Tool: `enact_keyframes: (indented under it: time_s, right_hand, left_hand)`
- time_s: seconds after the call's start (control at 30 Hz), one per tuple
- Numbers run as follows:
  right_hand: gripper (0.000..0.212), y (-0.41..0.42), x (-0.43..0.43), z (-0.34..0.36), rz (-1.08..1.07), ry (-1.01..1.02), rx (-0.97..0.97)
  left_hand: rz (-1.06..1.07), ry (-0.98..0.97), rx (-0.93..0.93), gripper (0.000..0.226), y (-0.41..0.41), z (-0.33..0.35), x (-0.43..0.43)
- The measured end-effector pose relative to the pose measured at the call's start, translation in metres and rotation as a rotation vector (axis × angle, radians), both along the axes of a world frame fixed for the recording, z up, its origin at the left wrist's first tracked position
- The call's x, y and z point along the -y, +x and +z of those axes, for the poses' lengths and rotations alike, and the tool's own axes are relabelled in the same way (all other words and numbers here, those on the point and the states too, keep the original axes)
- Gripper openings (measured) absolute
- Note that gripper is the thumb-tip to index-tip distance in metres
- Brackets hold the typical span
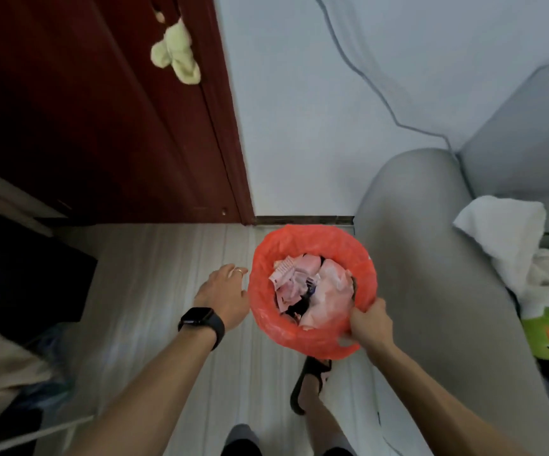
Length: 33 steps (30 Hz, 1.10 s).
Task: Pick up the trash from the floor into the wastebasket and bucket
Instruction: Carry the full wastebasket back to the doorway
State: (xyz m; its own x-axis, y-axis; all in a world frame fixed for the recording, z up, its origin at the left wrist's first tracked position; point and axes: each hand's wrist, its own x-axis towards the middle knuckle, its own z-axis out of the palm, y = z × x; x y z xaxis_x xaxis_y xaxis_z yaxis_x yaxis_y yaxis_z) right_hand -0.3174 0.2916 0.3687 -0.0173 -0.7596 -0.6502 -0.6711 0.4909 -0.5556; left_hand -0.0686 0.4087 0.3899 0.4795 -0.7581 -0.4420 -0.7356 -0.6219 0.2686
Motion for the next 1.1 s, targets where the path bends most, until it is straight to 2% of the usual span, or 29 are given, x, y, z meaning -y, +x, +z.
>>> enact_keyframes:
  time_s: [0.13,0.3,0.43,0.47,0.57,0.63,0.73,0.87,0.93,1.0,1.07,1.1]
  right_hand:
    - [0.04,0.029,0.072,-0.054,-0.023,0.057,-0.012]
    - [0.039,0.059,0.158,-0.161,-0.114,0.071,-0.026]
    - [0.049,0.077,0.205,-0.257,-0.214,0.134,0.03]
    - [0.047,0.083,0.215,-0.296,-0.242,0.134,0.031]
    - [0.037,0.092,0.224,-0.323,-0.238,0.156,0.019]
    - [0.033,0.104,0.238,-0.36,-0.278,0.206,0.091]
    - [0.044,0.109,0.257,-0.419,-0.409,0.173,0.158]
    - [0.029,0.121,0.274,-0.474,-0.606,0.175,0.274]
    - [0.024,0.126,0.279,-0.495,-0.65,0.148,0.268]
    - [0.023,0.129,0.278,-0.513,-0.624,0.142,0.163]
    - [0.05,0.121,0.273,-0.522,-0.423,0.188,-0.061]
    - [0.055,0.119,0.269,-0.519,-0.331,0.211,-0.141]
  left_hand:
    - [-0.003,0.015,0.07,0.06,0.031,-0.036,0.069]
    - [-0.061,-0.031,0.19,0.065,0.065,-0.103,0.175]
    - [-0.107,-0.115,0.242,0.072,0.085,-0.18,0.246]
    - [-0.105,-0.13,0.25,0.075,0.093,-0.208,0.264]
    - [-0.097,-0.217,0.288,0.086,0.101,-0.242,0.286]
    - [-0.114,-0.26,0.343,0.095,0.115,-0.28,0.308]
    - [-0.175,-0.3,0.421,0.104,0.135,-0.32,0.338]
    - [-0.206,-0.322,0.498,0.11,0.159,-0.354,0.371]
    - [-0.189,-0.309,0.508,0.112,0.169,-0.366,0.384]
    - [-0.174,-0.284,0.501,0.114,0.173,-0.376,0.389]
    - [-0.185,-0.27,0.474,0.115,0.172,-0.374,0.388]
    - [-0.197,-0.278,0.448,0.114,0.171,-0.374,0.386]
